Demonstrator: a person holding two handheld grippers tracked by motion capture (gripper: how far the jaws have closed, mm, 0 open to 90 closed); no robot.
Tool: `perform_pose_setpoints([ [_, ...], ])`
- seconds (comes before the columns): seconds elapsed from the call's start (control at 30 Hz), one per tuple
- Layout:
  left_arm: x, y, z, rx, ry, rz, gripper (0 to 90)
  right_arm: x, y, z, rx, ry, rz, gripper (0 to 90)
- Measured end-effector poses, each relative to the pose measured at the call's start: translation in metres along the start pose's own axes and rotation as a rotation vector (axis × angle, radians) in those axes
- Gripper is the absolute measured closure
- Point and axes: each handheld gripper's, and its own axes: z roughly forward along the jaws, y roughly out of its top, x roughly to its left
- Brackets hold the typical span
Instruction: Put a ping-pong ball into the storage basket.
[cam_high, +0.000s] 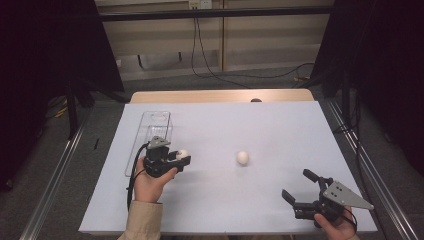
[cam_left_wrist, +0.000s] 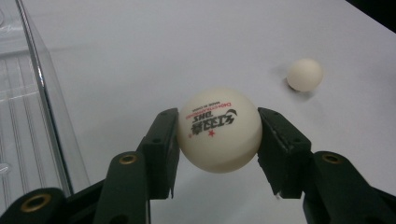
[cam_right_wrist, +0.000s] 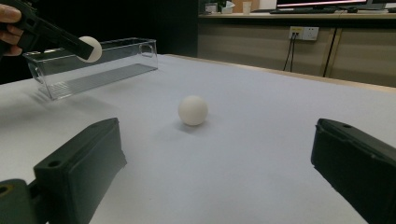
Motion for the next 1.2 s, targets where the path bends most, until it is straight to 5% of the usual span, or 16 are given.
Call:
perform_pose_setpoints([
  [1.2,0.014,0.0,-0.014,-0.024,0.036,-0.021,51.0,0.0,0.0,0.0,-0.001,-0.003,0.0,1.6],
])
